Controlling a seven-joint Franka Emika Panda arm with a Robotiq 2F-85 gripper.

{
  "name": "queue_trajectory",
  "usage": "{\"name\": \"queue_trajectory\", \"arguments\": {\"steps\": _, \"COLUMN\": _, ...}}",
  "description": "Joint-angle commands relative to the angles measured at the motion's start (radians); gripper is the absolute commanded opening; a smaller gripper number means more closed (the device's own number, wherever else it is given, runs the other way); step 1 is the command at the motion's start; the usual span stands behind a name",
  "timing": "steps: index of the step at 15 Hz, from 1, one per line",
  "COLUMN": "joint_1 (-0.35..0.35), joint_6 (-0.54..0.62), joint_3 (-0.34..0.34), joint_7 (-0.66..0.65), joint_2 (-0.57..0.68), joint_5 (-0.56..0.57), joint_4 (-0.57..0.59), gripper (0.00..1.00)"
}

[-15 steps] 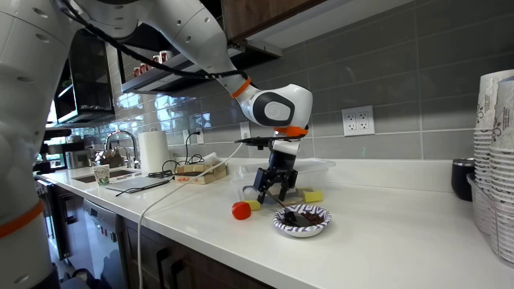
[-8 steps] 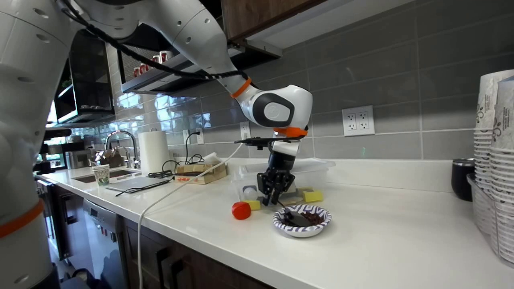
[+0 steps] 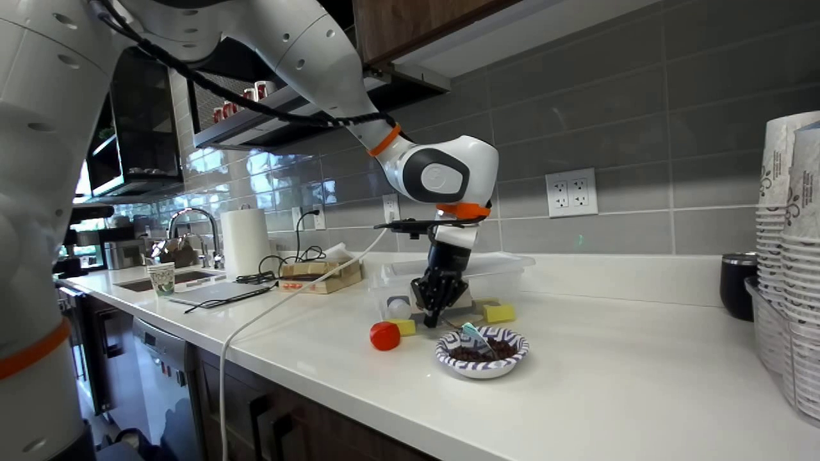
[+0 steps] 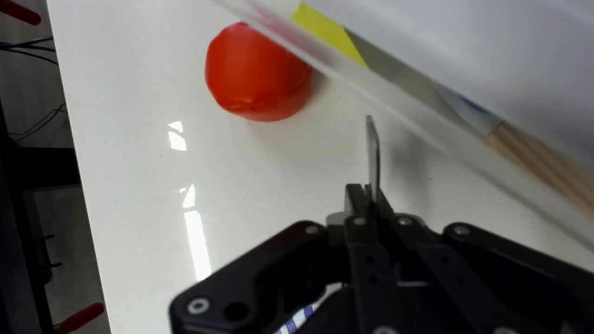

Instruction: Use the cake slicer to stir in the bowl

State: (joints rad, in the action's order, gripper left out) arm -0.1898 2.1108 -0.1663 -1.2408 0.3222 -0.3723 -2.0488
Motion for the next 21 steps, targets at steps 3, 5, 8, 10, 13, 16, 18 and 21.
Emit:
{"name": "queue_trajectory", "arguments": {"steps": 3, "joint_1": 0.005, "joint_6": -0.023, "joint_3": -0.003, "joint_7": 0.036, "joint_2": -0.020, "joint_5": -0.020, "joint_4": 0.005, "gripper": 0.01}}
{"name": "queue_trajectory", "arguments": {"steps": 5, "joint_1": 0.003, "joint_6": -0.026, "joint_3": -0.003, "joint_7": 0.051, "joint_2": -0.037, "joint_5": -0.022, "joint_4": 0.001, "gripper": 0.01}}
{"name": "queue_trajectory", "arguments": {"steps": 8, "joint_1": -0.001, "joint_6": -0.036, "joint_3": -0.003, "joint_7": 0.091, "joint_2": -0.075, "joint_5": -0.029, "joint_4": -0.004, "gripper": 0.01}}
{"name": "queue_trajectory", "arguments": {"steps": 10, "joint_1": -0.004, "joint_6": -0.043, "joint_3": -0.005, "joint_7": 0.119, "joint_2": -0.105, "joint_5": -0.036, "joint_4": -0.007, "gripper": 0.01}}
{"name": "queue_trajectory", "arguments": {"steps": 13, "joint_1": -0.015, "joint_6": -0.069, "joint_3": -0.010, "joint_7": 0.162, "joint_2": -0.138, "joint_5": -0.059, "joint_4": -0.008, "gripper": 0.01}}
{"name": "queue_trajectory", "arguments": {"steps": 16, "joint_1": -0.031, "joint_6": -0.117, "joint_3": -0.016, "joint_7": 0.215, "joint_2": -0.155, "joint_5": -0.124, "joint_4": -0.013, "gripper": 0.01}}
{"name": "queue_trajectory", "arguments": {"steps": 18, "joint_1": -0.045, "joint_6": -0.157, "joint_3": -0.027, "joint_7": 0.246, "joint_2": -0.158, "joint_5": -0.164, "joint_4": -0.013, "gripper": 0.01}}
{"name": "queue_trajectory", "arguments": {"steps": 21, "joint_1": -0.067, "joint_6": -0.203, "joint_3": -0.049, "joint_7": 0.281, "joint_2": -0.168, "joint_5": -0.214, "joint_4": -0.019, "gripper": 0.01}}
